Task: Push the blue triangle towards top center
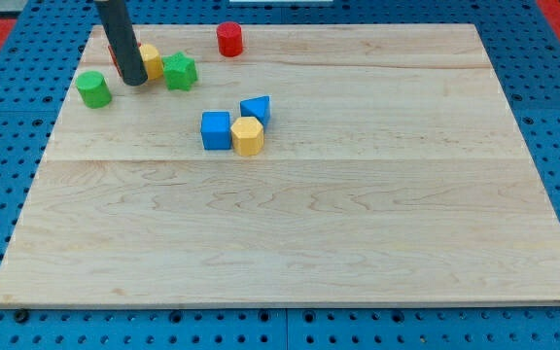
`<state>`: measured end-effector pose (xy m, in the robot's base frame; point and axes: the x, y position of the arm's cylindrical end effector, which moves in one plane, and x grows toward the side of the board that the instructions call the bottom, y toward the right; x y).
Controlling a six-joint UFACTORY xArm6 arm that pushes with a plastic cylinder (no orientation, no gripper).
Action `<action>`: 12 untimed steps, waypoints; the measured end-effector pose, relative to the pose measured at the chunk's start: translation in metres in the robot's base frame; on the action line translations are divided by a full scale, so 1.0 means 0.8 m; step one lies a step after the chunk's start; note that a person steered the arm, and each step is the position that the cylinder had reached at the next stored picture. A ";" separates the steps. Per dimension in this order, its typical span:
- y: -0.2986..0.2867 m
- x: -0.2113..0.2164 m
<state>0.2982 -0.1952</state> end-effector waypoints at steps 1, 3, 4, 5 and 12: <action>0.051 -0.003; 0.089 0.044; 0.088 0.130; 0.090 0.203; 0.214 0.104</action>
<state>0.3814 -0.0243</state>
